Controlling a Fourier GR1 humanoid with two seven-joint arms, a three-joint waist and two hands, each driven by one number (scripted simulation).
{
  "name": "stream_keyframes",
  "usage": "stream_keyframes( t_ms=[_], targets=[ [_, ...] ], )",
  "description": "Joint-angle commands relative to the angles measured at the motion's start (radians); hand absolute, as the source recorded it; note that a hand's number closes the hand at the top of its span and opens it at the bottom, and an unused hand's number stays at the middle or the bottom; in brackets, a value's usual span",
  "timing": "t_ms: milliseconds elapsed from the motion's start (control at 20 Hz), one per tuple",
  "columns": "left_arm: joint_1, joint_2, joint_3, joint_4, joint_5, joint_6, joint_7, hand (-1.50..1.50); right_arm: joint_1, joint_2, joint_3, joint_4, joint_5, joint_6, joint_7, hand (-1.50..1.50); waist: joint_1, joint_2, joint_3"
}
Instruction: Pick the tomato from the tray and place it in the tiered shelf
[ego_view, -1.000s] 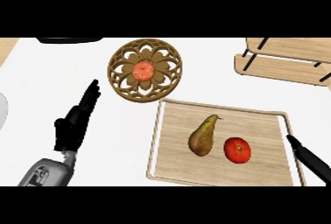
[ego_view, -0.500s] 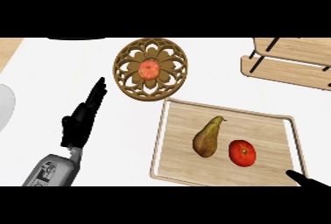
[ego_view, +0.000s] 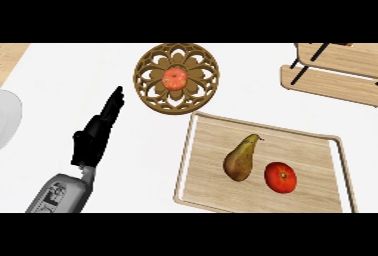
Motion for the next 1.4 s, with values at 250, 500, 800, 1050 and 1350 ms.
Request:
stream_keyframes(
  t_ms=[250,500,800,1050,1350],
  targets=[
    [-0.006,-0.054,-0.013,0.044,-0.033,0.001,-0.042,0.00,-0.194,-0.197,0.069,-0.224,0.103,0.099,0.568,-1.50,0.007,0.000,0.003],
    [0.009,-0.036,0.003,-0.013,-0.034,-0.014,0.007,0.00,-0.390,-0.117,0.139,-0.175,0.144,0.155,0.703,-1.50,0.023,0.000,0.004],
    [-0.014,-0.047,0.024,0.017,-0.045,-0.015,0.005,0.00,-0.437,-0.004,0.298,-0.160,0.338,0.154,0.759,-1.50,0.010,-0.002,0.004],
    [0.009,-0.020,0.051,-0.015,-0.026,-0.048,0.009,0.00,-0.457,0.062,0.333,-0.130,0.413,0.171,0.803,-1.50,0.002,-0.006,0.005],
    [-0.040,-0.042,0.058,0.026,-0.032,-0.056,0.039,0.00,-0.619,0.182,0.353,-0.016,0.401,0.254,0.851,-1.50,0.012,0.000,0.004]
  ],
)
